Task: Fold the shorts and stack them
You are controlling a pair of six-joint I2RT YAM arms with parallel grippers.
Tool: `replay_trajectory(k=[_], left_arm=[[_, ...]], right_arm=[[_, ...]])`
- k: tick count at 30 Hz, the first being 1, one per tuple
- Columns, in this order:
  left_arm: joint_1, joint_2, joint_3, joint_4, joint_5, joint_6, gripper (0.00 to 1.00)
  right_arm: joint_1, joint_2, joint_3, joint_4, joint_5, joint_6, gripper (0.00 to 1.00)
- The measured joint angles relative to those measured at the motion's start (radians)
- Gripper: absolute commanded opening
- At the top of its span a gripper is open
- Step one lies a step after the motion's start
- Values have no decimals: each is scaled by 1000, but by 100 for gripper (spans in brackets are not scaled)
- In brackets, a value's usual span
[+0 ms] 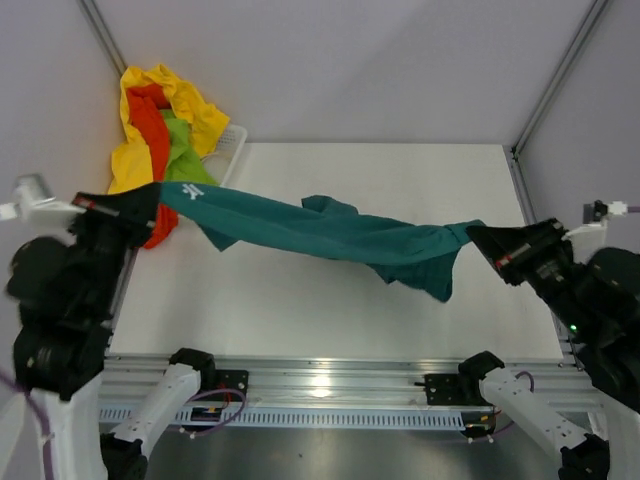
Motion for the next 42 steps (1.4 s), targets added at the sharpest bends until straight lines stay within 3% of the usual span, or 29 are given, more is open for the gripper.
replay_trajectory(k=[3, 9, 19, 27, 36, 42], left_arm=[[0, -98, 147, -68, -15, -7, 0], [0, -102, 394, -175, -29, -15, 0], [0, 16, 353, -200, -64, -18, 0], [0, 126, 403, -217, -66, -12, 0], [0, -62, 480, -232, -56, -15, 0], [0, -136, 606, -246, -23, -32, 0]], right_arm=[[-16, -51, 94, -14, -103, -10, 0], [-143, -18, 386, -16, -266, -29, 0], [-172, 49, 230, 6, -330, -32, 0], [-174, 142, 234, 46, -364, -31, 0], [-190, 15, 269, 55, -427, 25, 0], [-234, -26, 457, 26, -494, 69, 0]])
